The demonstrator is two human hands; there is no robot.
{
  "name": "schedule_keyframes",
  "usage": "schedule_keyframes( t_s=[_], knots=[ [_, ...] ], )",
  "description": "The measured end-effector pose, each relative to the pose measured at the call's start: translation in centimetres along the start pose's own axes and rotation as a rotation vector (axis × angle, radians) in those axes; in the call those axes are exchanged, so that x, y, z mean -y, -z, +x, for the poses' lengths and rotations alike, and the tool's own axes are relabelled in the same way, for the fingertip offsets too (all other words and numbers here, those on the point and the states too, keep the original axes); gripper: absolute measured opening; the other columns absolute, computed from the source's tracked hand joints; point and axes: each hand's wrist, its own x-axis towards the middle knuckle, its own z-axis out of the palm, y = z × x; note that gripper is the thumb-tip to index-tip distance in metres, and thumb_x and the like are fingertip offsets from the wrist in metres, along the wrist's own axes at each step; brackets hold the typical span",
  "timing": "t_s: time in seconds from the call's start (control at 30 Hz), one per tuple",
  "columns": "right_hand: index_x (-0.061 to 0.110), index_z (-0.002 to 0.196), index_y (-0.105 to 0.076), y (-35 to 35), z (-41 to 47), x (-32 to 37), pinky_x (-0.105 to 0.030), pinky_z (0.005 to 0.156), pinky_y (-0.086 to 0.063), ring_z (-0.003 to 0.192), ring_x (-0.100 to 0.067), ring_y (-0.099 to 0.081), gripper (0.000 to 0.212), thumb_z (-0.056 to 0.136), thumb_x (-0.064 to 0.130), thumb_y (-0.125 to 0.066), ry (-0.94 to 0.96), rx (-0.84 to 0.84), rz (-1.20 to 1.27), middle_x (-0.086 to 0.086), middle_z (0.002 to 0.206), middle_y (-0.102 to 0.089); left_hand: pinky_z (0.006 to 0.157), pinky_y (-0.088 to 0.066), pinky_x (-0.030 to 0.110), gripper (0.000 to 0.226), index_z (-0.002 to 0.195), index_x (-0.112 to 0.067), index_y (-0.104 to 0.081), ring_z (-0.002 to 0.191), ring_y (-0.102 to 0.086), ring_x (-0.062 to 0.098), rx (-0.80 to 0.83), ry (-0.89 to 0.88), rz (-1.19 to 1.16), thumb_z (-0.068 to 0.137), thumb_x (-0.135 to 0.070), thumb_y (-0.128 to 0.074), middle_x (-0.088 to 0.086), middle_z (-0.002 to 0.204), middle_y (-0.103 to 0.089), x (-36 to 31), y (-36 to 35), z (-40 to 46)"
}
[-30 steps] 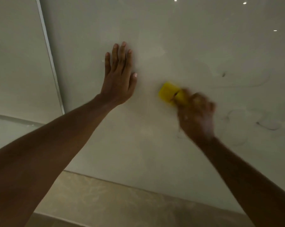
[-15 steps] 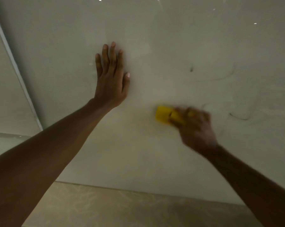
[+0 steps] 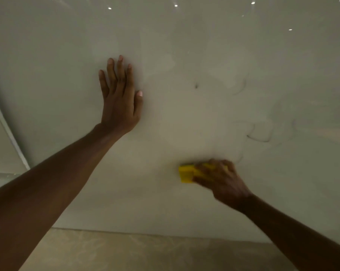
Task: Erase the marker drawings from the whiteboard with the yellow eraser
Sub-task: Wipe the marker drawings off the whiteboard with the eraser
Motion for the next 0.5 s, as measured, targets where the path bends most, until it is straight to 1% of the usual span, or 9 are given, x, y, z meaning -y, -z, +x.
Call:
schedule_keyframes(
  t_s=[0.03, 0.1, 0.2, 0.27, 0.3, 0.37, 0.4, 0.43, 0.5],
  knots=[
    [0.038, 0.133, -0.059, 1.4, 1.0, -1.6, -0.045, 0.092, -0.034, 0.118, -0.037, -0.053, 0.056, 0.087, 0.005, -0.055, -0.071, -0.054, -0.013, 0.001, 0.143, -0.055, 0.126, 0.002, 0.058, 0.061, 0.158, 0.009, -0.028, 0.153, -0.015, 0.057, -0.002, -0.006, -0.003, 0.109, -0.023, -0.042, 0.036, 0.165, -0.022, -0.4, -0.1, 0.2],
    [0.043, 0.137, -0.051, 5.0, 3.4, -5.6, -0.044, 0.085, -0.036, 0.11, -0.038, -0.055, 0.053, 0.094, 0.013, -0.06, -0.302, -0.207, -0.059, 0.003, 0.143, -0.052, 0.126, 0.0, 0.061, 0.06, 0.158, 0.009, -0.028, 0.153, -0.016, 0.057, -0.007, -0.016, -0.007, 0.109, -0.022, -0.042, 0.036, 0.165, -0.022, -1.2, -0.4, 0.6],
    [0.037, 0.142, -0.049, 8.9, 5.2, -10.5, -0.044, 0.085, -0.035, 0.118, -0.04, -0.046, 0.051, 0.094, 0.021, -0.058, -0.656, -0.42, -0.078, -0.004, 0.152, -0.041, 0.125, -0.002, 0.064, 0.06, 0.158, 0.009, -0.027, 0.153, -0.017, 0.059, -0.015, -0.03, 0.002, 0.109, -0.022, -0.042, 0.037, 0.164, -0.022, -2.1, -0.8, 1.0],
    [0.034, 0.144, -0.049, 8.2, 4.6, -10.3, -0.044, 0.088, -0.035, 0.121, -0.043, -0.044, 0.053, 0.093, 0.021, -0.058, -0.752, -0.454, -0.057, -0.01, 0.155, -0.037, 0.126, -0.001, 0.063, 0.059, 0.158, 0.01, -0.027, 0.152, -0.017, 0.059, -0.02, -0.031, 0.003, 0.11, -0.021, -0.041, 0.037, 0.164, -0.022, -2.8, -1.0, 1.1],
    [0.033, 0.144, -0.049, 6.9, 3.7, -9.2, -0.046, 0.088, -0.035, 0.12, -0.044, -0.044, 0.05, 0.095, 0.021, -0.055, -0.73, -0.429, -0.066, -0.012, 0.154, -0.037, 0.126, 0.001, 0.061, 0.058, 0.158, 0.01, -0.027, 0.152, -0.016, 0.059, -0.022, -0.034, 0.003, 0.11, -0.02, -0.041, 0.037, 0.164, -0.022, -3.4, -1.2, 1.3],
    [0.033, 0.141, -0.052, 3.5, 0.9, -6.1, -0.047, 0.09, -0.034, 0.118, -0.043, -0.044, 0.044, 0.1, 0.019, -0.045, -0.539, -0.305, -0.068, -0.01, 0.152, -0.037, 0.126, 0.003, 0.058, 0.058, 0.158, 0.009, -0.028, 0.153, -0.016, 0.059, -0.022, -0.035, 0.005, 0.11, -0.02, -0.041, 0.037, 0.165, -0.021, -4.3, -1.4, 1.6],
    [0.035, 0.139, -0.052, 1.9, -0.8, -4.7, -0.048, 0.091, -0.033, 0.119, -0.042, -0.044, 0.048, 0.098, 0.013, -0.046, -0.408, -0.218, -0.055, -0.007, 0.152, -0.037, 0.127, 0.004, 0.057, 0.057, 0.158, 0.009, -0.028, 0.153, -0.016, 0.058, -0.025, -0.036, 0.009, 0.11, -0.02, -0.041, 0.037, 0.165, -0.021, -4.7, -1.5, 1.8],
    [0.038, 0.14, -0.051, 0.8, -2.6, -3.6, -0.048, 0.092, -0.033, 0.121, -0.04, -0.043, 0.058, 0.091, 0.006, -0.051, -0.277, -0.122, -0.041, -0.004, 0.152, -0.037, 0.127, 0.006, 0.055, 0.057, 0.158, 0.009, -0.028, 0.153, -0.016, 0.058, -0.03, -0.04, 0.013, 0.11, -0.02, -0.041, 0.037, 0.165, -0.022, -5.1, -1.6, 1.9],
    [0.04, 0.142, -0.048, -0.1, -5.4, -2.8, -0.048, 0.095, -0.035, 0.125, -0.036, -0.042, 0.071, 0.081, 0.003, -0.053, -0.086, -0.008, -0.066, -0.001, 0.152, -0.039, 0.127, 0.007, 0.054, 0.057, 0.158, 0.008, -0.029, 0.153, -0.016, 0.058, -0.04, -0.052, 0.019, 0.111, -0.021, -0.041, 0.037, 0.165, -0.021, -5.8, -1.8, 2.2]
  ],
)
